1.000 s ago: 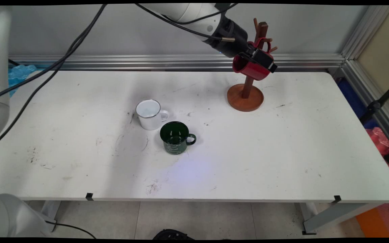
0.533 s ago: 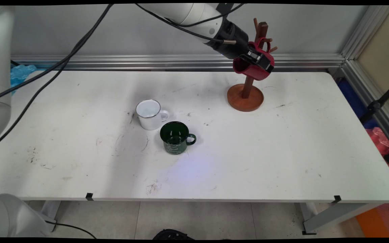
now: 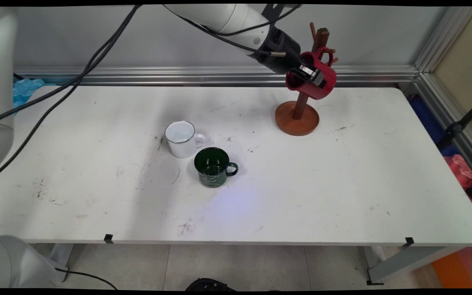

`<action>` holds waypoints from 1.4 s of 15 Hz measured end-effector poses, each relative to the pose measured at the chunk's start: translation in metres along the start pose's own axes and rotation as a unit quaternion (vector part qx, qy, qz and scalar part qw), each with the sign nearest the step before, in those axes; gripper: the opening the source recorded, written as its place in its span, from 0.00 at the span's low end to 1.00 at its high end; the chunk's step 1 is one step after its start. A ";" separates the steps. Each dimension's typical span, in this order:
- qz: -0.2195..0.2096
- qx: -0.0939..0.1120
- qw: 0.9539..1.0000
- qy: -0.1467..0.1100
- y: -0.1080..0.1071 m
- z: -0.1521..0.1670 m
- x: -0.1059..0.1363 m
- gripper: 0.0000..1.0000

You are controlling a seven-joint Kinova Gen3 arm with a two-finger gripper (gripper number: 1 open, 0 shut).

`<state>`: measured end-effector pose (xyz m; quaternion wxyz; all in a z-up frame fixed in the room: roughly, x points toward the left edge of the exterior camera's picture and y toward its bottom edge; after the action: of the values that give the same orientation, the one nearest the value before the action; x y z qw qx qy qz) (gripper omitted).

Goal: Place the picked object on the table

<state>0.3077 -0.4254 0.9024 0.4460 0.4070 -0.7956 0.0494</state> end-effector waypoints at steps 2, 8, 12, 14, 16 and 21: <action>0.002 0.000 1.000 0.000 0.000 -0.001 -0.001 0.00; 0.013 -0.008 1.000 0.005 0.005 -0.008 0.004 0.00; 0.022 -0.013 1.000 0.011 0.009 -0.014 0.011 0.00; 0.025 -0.016 1.000 0.011 0.011 -0.017 0.012 0.00; 0.027 -0.021 0.999 0.009 0.015 -0.021 0.012 0.00; 0.029 -0.036 0.999 0.002 0.029 -0.030 0.007 0.00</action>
<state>0.3058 -0.3970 0.9343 0.4604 0.3670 -0.8076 0.0347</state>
